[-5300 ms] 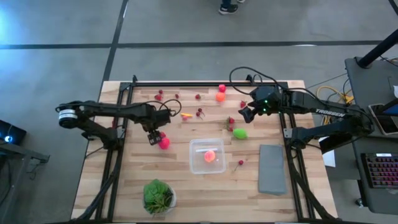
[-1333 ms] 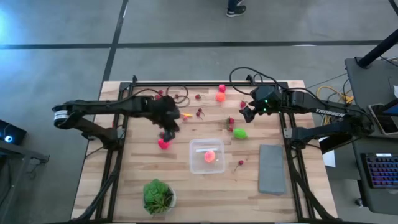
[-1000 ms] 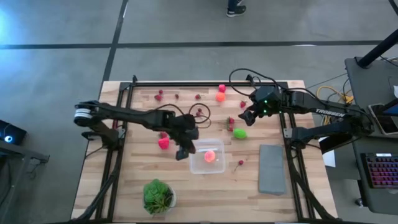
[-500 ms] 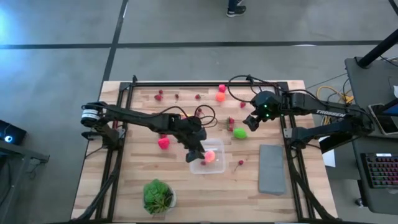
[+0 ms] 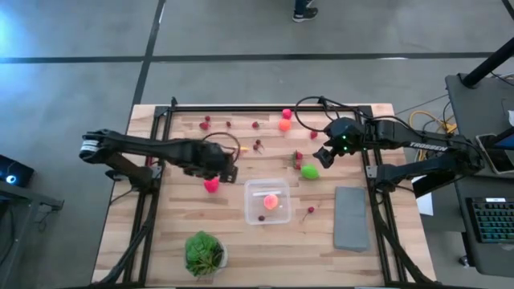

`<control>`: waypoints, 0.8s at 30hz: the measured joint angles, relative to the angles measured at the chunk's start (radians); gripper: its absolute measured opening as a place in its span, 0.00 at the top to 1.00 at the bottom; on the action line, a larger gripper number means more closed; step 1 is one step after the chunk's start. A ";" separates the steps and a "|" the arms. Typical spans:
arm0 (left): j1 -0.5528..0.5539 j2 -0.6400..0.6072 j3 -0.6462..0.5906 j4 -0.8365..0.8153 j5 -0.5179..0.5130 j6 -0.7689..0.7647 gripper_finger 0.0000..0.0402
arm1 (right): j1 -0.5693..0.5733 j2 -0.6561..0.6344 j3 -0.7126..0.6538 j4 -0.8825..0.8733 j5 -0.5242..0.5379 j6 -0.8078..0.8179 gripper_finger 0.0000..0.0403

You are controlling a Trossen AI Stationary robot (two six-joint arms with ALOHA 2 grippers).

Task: Pick and placing Produce into tupperware
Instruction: Put the red apple into the transparent bin

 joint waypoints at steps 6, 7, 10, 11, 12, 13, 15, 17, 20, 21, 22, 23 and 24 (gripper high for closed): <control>-0.081 0.019 -0.036 0.008 -0.063 -0.055 0.44 | -0.001 0.001 0.000 0.017 0.008 0.000 0.19; -0.092 0.032 -0.045 0.000 -0.062 -0.056 0.44 | -0.001 0.001 0.000 0.022 0.008 0.000 0.19; -0.114 0.062 -0.052 0.005 -0.048 -0.057 0.44 | -0.001 0.001 0.000 0.024 0.016 0.005 0.19; -0.117 0.071 -0.054 -0.002 -0.039 -0.058 0.44 | -0.001 0.001 0.000 0.024 0.016 0.012 0.19; -0.117 0.079 -0.054 -0.008 -0.032 -0.059 0.44 | -0.001 0.001 0.000 0.024 0.017 0.020 0.19; -0.117 0.085 -0.054 -0.008 -0.028 -0.062 0.44 | -0.001 0.001 0.000 0.024 0.020 0.025 0.19; -0.122 0.094 -0.054 -0.023 -0.029 -0.080 0.44 | -0.001 0.001 0.000 0.021 0.030 0.044 0.19; -0.128 0.094 -0.054 -0.043 -0.036 -0.083 0.44 | -0.001 0.001 0.000 0.019 0.032 0.065 0.19; -0.144 0.093 -0.054 -0.083 -0.040 -0.085 0.44 | -0.001 0.001 0.000 0.019 0.035 0.108 0.19; -0.153 0.092 -0.054 -0.091 -0.044 -0.085 0.44 | -0.001 0.001 0.000 0.019 0.042 0.118 0.19; -0.165 0.091 -0.055 -0.101 -0.055 -0.085 0.44 | -0.001 0.001 0.000 0.018 0.053 0.125 0.19; -0.178 0.090 -0.055 -0.116 -0.072 -0.085 0.44 | -0.001 0.001 0.000 0.019 0.063 0.131 0.19; -0.189 0.090 -0.056 -0.133 -0.091 -0.086 0.44 | -0.001 0.001 0.000 0.019 0.072 0.134 0.19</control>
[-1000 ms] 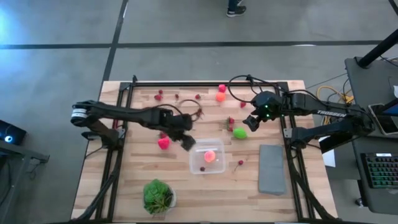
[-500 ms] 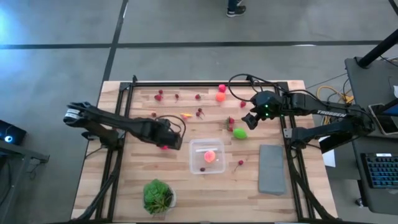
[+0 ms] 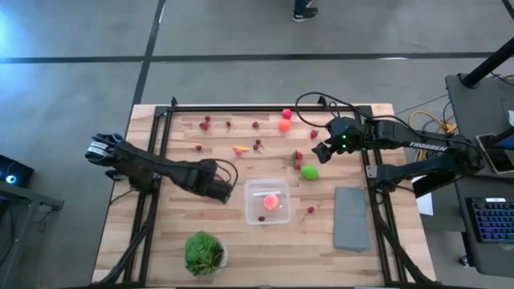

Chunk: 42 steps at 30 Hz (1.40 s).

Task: Pick and placing Produce into tupperware
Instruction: Put the red apple into the transparent bin

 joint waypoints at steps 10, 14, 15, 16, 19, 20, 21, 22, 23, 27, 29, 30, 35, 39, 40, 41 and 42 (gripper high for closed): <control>-0.029 -0.001 -0.010 -0.016 -0.081 -0.201 0.43 | 0.000 0.000 0.000 0.003 0.093 0.022 0.19; -0.031 0.001 -0.015 -0.023 -0.051 -0.334 0.37 | -0.002 0.000 0.000 0.007 0.094 -0.116 0.19; -0.031 0.006 -0.015 -0.024 -0.043 -0.377 0.35 | -0.002 0.000 0.000 0.009 0.092 -0.138 0.19; -0.031 0.009 -0.015 -0.024 -0.035 -0.411 0.32 | -0.002 0.000 0.000 0.008 0.085 -0.152 0.19; -0.029 0.020 -0.015 -0.025 -0.019 -0.480 0.26 | -0.002 -0.007 0.000 -0.008 0.034 -0.195 0.19; -0.029 0.026 -0.015 -0.026 -0.018 -0.503 0.24 | -0.002 -0.011 0.000 -0.009 0.022 -0.210 0.19; -0.028 0.033 -0.015 -0.023 -0.016 -0.529 0.23 | -0.002 -0.015 0.000 -0.008 0.010 -0.224 0.19; -0.026 0.039 -0.015 -0.017 -0.014 -0.548 0.22 | -0.002 -0.019 0.000 -0.008 0.004 -0.240 0.19; -0.022 0.044 -0.015 -0.013 -0.007 -0.559 0.21 | -0.002 -0.024 0.000 -0.009 0.004 -0.258 0.19; 0.000 0.061 -0.015 0.031 0.023 -0.559 0.20 | -0.002 -0.048 0.000 -0.008 0.004 -0.339 0.19; 0.011 0.072 -0.015 0.041 0.027 -0.540 0.20 | -0.002 -0.056 0.000 -0.008 0.004 -0.368 0.19; 0.019 0.080 -0.014 0.039 0.028 -0.533 0.20 | -0.002 -0.059 0.000 -0.008 0.005 -0.376 0.19; 0.067 0.098 -0.015 0.036 0.074 -0.469 0.20 | -0.002 -0.062 0.000 -0.006 0.012 -0.387 0.19; 0.105 0.097 -0.015 0.037 0.076 -0.409 0.20 | -0.004 -0.062 0.000 -0.001 0.012 -0.383 0.19; 0.116 0.097 -0.015 0.037 0.076 -0.387 0.20 | -0.006 -0.062 0.000 -0.001 0.013 -0.382 0.19; 0.127 0.097 -0.015 0.037 0.076 -0.367 0.20 | -0.009 -0.062 0.000 0.000 0.013 -0.381 0.19; 0.137 0.097 -0.016 0.038 0.076 -0.352 0.20 | -0.011 -0.062 0.000 0.001 0.013 -0.381 0.19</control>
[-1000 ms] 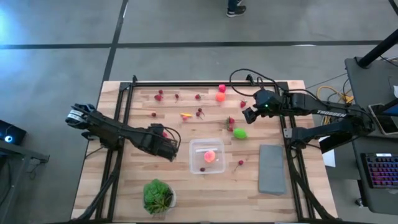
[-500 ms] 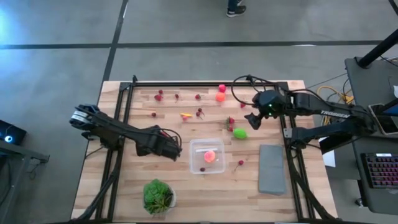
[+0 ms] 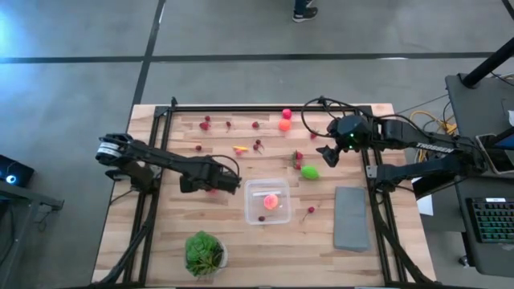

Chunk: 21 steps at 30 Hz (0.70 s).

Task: Pick and placing Produce into tupperware
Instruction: Put the red apple into the transparent bin

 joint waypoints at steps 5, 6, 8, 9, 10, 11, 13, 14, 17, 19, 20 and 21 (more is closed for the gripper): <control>0.047 0.004 -0.024 0.032 0.003 0.069 0.20 | -0.007 0.000 0.000 0.000 0.000 0.008 0.19; 0.054 0.004 -0.035 0.046 0.014 0.074 0.20 | -0.007 0.000 0.000 0.000 0.000 0.011 0.19; 0.066 0.002 -0.056 0.053 0.057 0.077 0.20 | -0.008 0.000 0.000 0.000 0.000 0.011 0.19; 0.070 -0.001 -0.066 0.057 0.085 0.078 0.20 | -0.009 0.000 0.000 0.000 0.000 0.011 0.19; 0.069 -0.007 -0.075 0.064 0.108 0.081 0.20 | -0.009 0.000 0.000 -0.001 0.000 0.011 0.19; 0.068 -0.012 -0.083 0.074 0.124 0.088 0.20 | -0.009 0.000 0.000 -0.001 0.000 0.011 0.19; 0.067 -0.023 -0.098 0.110 0.130 0.109 0.20 | -0.009 0.000 0.000 -0.001 0.000 0.011 0.19; 0.067 -0.027 -0.108 0.134 0.132 0.116 0.20 | -0.009 0.000 0.000 -0.001 0.000 0.011 0.19; 0.070 -0.033 -0.138 0.215 0.129 0.123 0.20 | -0.009 0.002 0.000 0.000 0.000 0.011 0.19; 0.073 -0.031 -0.150 0.227 0.129 0.123 0.20 | -0.009 0.002 0.000 0.000 0.000 0.011 0.19; 0.073 -0.025 -0.151 0.221 0.129 0.123 0.20 | -0.009 0.002 0.000 0.000 0.000 0.011 0.19; 0.074 -0.021 -0.151 0.225 0.129 0.123 0.20 | -0.009 0.002 0.000 0.000 0.000 0.011 0.19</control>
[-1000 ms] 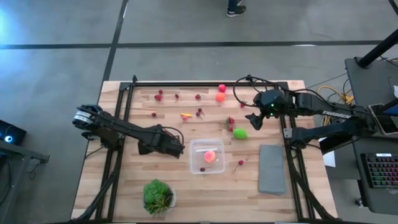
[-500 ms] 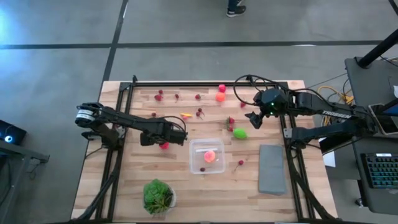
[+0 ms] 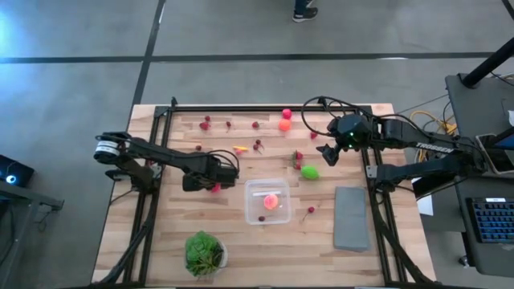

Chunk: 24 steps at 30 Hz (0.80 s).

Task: Pick and placing Produce into tupperware
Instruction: Put the red apple into the transparent bin

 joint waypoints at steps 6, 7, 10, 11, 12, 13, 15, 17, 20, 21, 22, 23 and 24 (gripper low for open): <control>0.001 0.002 -0.008 0.002 -0.006 0.001 0.20 | 0.000 0.000 0.000 0.000 0.000 0.019 0.19; 0.002 0.002 -0.012 -0.001 -0.011 0.001 0.20 | 0.000 0.000 0.000 0.000 0.000 0.019 0.19; 0.003 0.002 -0.025 0.011 -0.021 0.000 0.20 | 0.000 0.000 0.000 0.000 0.000 0.019 0.19; 0.003 0.002 -0.032 0.017 -0.021 0.000 0.20 | 0.000 0.000 0.000 0.000 0.000 0.019 0.19; 0.003 0.002 -0.039 0.030 -0.021 0.000 0.20 | 0.000 0.000 0.000 0.000 0.000 0.019 0.19; 0.003 0.001 -0.045 0.048 -0.020 -0.001 0.20 | 0.000 0.000 0.000 0.000 0.000 0.019 0.19; 0.003 0.001 -0.055 0.071 -0.013 -0.001 0.20 | 0.000 0.000 0.000 0.000 0.000 0.019 0.19; 0.003 0.002 -0.061 0.090 -0.009 -0.001 0.20 | 0.000 0.000 0.000 0.000 0.000 0.019 0.19; 0.003 0.003 -0.061 0.091 -0.004 -0.001 0.20 | 0.000 0.000 0.000 0.000 0.000 0.019 0.19; 0.003 0.003 -0.061 0.091 -0.004 -0.001 0.20 | 0.000 0.000 0.000 0.000 0.000 0.019 0.19; 0.003 0.003 -0.061 0.091 -0.004 -0.001 0.20 | 0.000 0.000 0.000 0.000 0.000 0.019 0.19; 0.003 0.003 -0.061 0.091 -0.004 -0.001 0.20 | 0.000 0.000 0.000 0.000 0.000 0.019 0.19; 0.003 0.003 -0.061 0.090 -0.004 -0.001 0.20 | 0.000 0.000 0.000 0.000 0.000 0.019 0.19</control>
